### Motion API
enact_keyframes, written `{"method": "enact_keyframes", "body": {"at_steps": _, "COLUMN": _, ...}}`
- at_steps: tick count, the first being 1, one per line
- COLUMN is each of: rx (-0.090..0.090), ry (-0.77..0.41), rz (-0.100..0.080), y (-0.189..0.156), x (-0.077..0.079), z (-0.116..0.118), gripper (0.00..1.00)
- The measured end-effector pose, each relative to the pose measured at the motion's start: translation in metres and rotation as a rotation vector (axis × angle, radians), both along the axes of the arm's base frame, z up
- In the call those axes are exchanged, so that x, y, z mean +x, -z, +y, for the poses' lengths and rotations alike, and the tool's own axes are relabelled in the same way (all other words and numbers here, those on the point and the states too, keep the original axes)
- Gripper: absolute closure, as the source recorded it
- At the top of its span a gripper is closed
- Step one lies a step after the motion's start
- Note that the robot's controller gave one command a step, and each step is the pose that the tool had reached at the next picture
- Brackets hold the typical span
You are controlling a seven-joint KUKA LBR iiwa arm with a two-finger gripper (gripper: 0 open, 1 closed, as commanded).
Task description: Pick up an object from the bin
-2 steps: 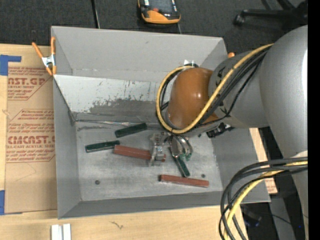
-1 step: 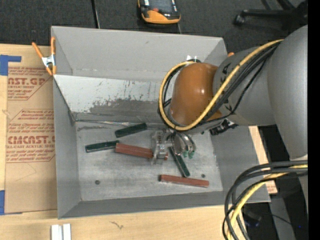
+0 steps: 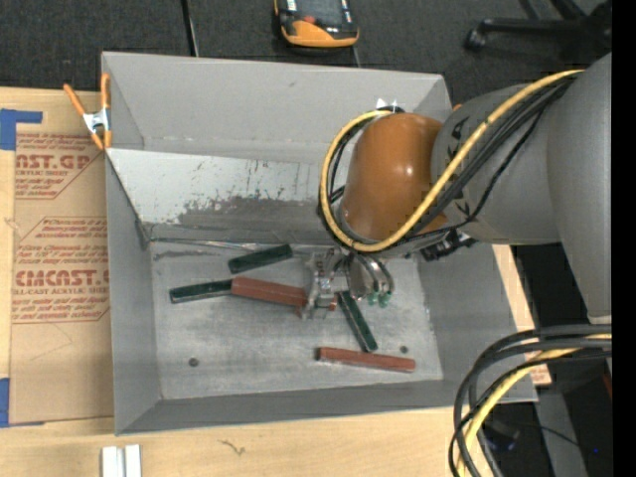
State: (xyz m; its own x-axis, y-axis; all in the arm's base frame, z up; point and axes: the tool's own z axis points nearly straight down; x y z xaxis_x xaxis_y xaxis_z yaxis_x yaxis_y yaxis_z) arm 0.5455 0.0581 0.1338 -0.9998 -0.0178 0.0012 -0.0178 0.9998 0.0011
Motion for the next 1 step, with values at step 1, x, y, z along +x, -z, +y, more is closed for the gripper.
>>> {"method": "enact_keyframes", "body": {"at_steps": 1, "rx": 0.000, "ry": 0.000, "rz": -0.004, "y": -0.0128, "x": 0.0004, "z": 0.0001, "gripper": 1.00}}
